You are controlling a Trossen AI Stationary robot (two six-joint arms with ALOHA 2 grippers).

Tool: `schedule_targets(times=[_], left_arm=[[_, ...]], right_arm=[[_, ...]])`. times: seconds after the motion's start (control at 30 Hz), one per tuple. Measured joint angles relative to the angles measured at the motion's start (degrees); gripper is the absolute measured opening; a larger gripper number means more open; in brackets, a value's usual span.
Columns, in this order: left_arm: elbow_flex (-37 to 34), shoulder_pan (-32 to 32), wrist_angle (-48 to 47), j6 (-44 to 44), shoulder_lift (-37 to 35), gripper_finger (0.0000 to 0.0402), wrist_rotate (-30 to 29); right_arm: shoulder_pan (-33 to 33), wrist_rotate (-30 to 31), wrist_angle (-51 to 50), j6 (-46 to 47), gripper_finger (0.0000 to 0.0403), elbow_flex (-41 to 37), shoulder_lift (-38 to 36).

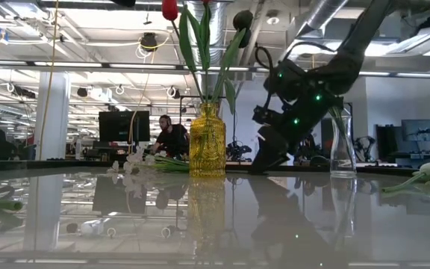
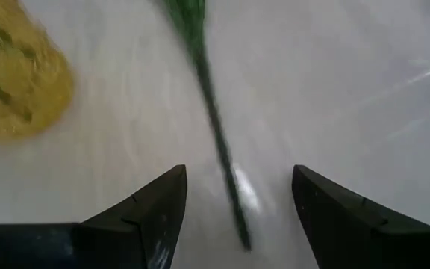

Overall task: Sort flowers into vase by color
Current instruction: Put the white flowers into the transparent flower vase

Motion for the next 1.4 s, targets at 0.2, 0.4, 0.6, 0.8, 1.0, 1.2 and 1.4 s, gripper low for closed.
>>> schedule_targets(times=[0.2, 0.4, 0.6, 0.8, 1.0, 1.2, 1.4], left_arm=[[0.00, 0.00, -0.02, 1.81, 0.02, 0.0128, -1.15], [0.00, 0.09, 0.02, 4.55, 0.02, 0.0128, -1.71], [0.00, 0.09, -0.04, 5.85, 0.02, 0.0128, -4.29], [0.00, 0.11, -0.35, 5.51, 0.02, 0.0128, -4.54], [0.00, 0.11, -1.49, 5.04, 0.02, 0.0128, -4.52], [0.00, 0.11, -1.48, 6.04, 0.02, 0.0128, -4.50], [0.00, 0.11, -1.34, 7.46, 0.02, 0.0128, -4.48]], right_arm=[[-0.73, -1.20, 0.22, -0.76, 0.0227, 0.27, 3.26], [3.71, 6.62, -1.77, -6.80, 0.0046, 0.38, 3.84], [6.45, 12.42, -8.07, -5.45, 0.0020, -0.02, -1.85], [7.63, 15.66, -21.20, 2.59, 0.0017, -0.05, -15.50], [13.99, 18.61, -38.95, 17.72, 0.0017, -0.09, -27.09], [27.71, 16.44, -50.99, 38.00, 0.0017, -0.08, -31.38], [37.31, 23.10, -46.39, 45.67, 0.0053, -0.06, -27.72]])
